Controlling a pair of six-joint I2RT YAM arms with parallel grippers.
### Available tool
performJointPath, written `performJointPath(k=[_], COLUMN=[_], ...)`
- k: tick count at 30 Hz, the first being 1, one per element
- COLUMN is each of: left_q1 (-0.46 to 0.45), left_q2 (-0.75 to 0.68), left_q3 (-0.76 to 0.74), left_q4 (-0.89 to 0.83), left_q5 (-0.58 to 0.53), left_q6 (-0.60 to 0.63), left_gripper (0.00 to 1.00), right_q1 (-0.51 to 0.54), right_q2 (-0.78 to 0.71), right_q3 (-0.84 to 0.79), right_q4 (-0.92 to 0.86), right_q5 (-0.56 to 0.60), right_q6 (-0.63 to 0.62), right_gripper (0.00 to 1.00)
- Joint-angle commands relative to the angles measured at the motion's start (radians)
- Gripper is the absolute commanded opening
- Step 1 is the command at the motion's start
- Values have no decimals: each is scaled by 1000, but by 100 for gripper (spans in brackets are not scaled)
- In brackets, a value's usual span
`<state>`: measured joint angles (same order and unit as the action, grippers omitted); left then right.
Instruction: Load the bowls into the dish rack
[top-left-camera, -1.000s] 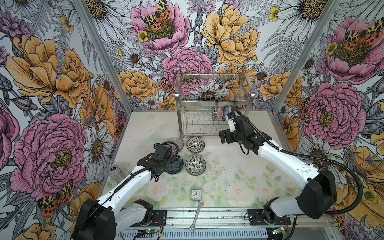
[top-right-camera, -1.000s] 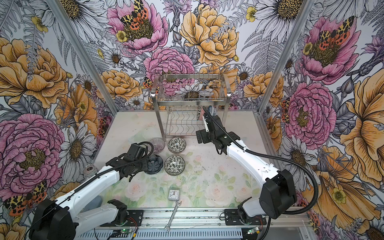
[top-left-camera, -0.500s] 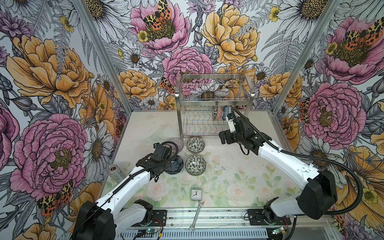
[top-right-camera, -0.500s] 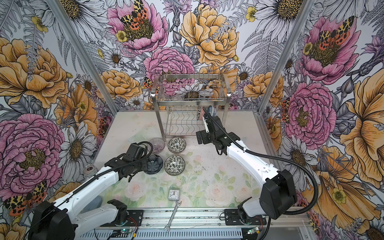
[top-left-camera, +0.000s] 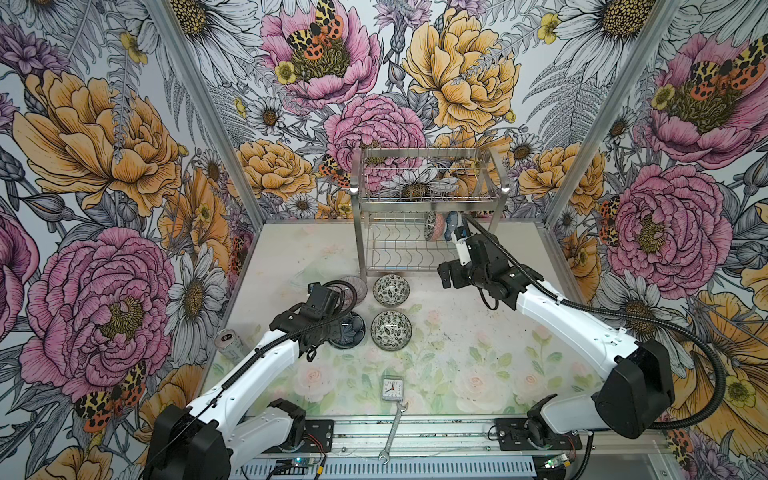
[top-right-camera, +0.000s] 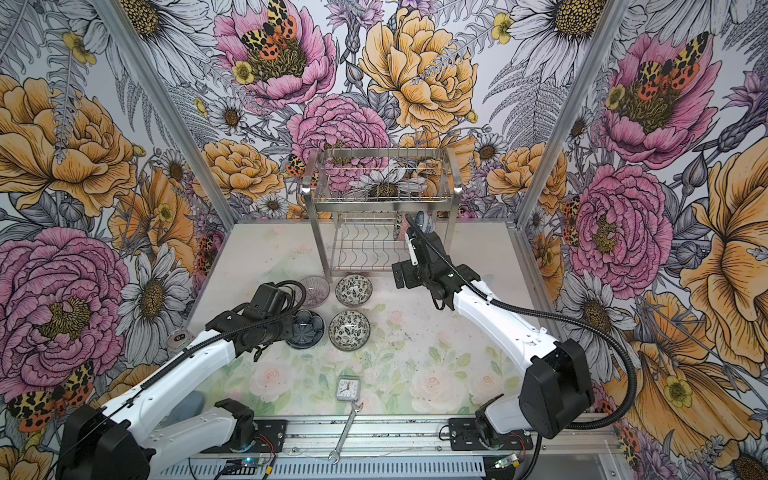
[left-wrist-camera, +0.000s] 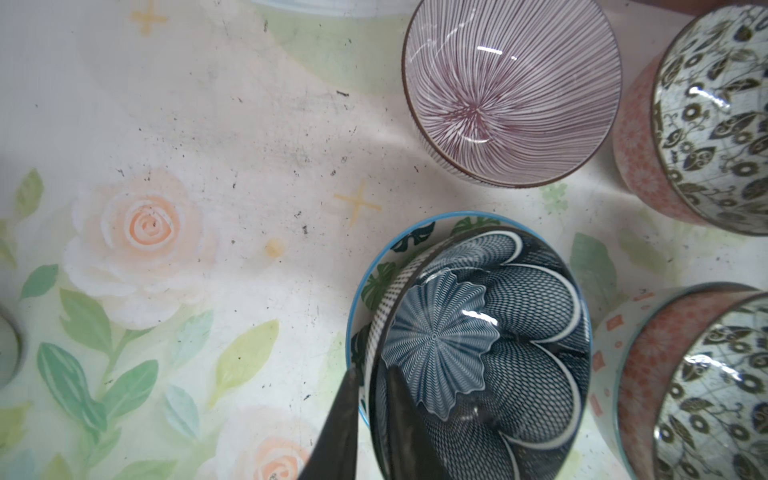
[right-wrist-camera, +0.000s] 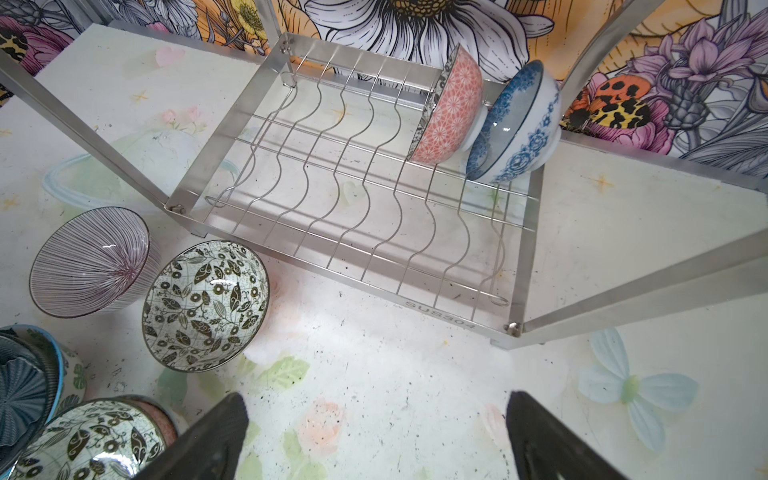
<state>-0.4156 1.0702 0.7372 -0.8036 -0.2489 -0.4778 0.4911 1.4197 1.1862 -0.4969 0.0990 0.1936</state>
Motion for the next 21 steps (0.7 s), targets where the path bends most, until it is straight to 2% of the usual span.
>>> performJointPath(k=[1,8,21], left_q1=[3,10,13], left_q2=[-12,-14,56], left_q3=[23,15,-39], left_q4=[14,16,78], left_q5=[-31,-27,8], left_q6=[8,8,-16], left_gripper=[33,38,34], right_q1=[-7,-7,-9], right_q2=[-3,-8,-22], right_q3=[-1,-2,-10], right_q4=[12,12,10], right_q5=[-15,-15,-14], right_q6=[0,-2,-2], right_gripper=[99,99,99])
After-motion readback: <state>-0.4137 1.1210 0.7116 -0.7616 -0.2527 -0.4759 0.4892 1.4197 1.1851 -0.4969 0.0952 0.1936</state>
